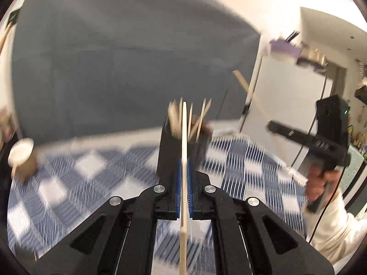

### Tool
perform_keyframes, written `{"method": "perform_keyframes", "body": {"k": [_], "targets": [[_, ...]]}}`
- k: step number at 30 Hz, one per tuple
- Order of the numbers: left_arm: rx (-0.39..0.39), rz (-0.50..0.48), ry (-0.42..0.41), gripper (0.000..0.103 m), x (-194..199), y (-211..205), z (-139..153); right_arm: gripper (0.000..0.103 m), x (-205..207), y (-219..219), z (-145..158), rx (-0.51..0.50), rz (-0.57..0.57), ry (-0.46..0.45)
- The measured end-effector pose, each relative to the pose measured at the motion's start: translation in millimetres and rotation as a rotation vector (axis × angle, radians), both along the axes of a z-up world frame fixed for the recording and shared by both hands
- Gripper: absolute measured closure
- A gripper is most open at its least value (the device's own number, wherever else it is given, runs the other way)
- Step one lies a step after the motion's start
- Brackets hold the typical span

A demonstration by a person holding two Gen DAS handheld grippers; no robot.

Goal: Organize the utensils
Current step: 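Carry the left tool's stick into the holder and open while the right tool does the same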

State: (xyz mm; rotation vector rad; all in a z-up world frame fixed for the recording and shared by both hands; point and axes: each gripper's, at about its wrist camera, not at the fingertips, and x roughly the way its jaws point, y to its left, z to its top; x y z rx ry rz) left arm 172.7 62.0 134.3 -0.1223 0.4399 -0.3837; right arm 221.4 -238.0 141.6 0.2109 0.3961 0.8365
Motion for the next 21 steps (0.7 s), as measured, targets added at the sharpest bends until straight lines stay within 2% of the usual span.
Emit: {"method": "perform_keyframes", "body": {"k": [6, 8, 11, 14, 19, 21], "targets": [[-0.174, -0.149, -0.178, 0.098, 69, -1, 38, 0.098, 64, 33, 11, 0.138, 0.021, -0.113], [-0.233, -0.183, -0.243, 0.098, 90, 1, 44, 0.098, 85, 38, 9, 0.179, 0.005, -0.124], [-0.285, -0.209, -0.296, 0.098, 113, 3, 45, 0.098, 110, 41, 4, 0.242, 0.005, -0.111], [-0.332, -0.209, -0.374, 0.098, 136, 3, 36, 0.098, 132, 43, -3, 0.286, -0.008, -0.126], [-0.398, -0.199, -0.4, 0.098, 161, 0, 1, 0.098, 151, 49, -24, 0.306, -0.026, -0.145], [-0.408, -0.171, -0.464, 0.098, 160, -3, -16, 0.098, 154, 53, -33, 0.306, -0.006, -0.163]]}}
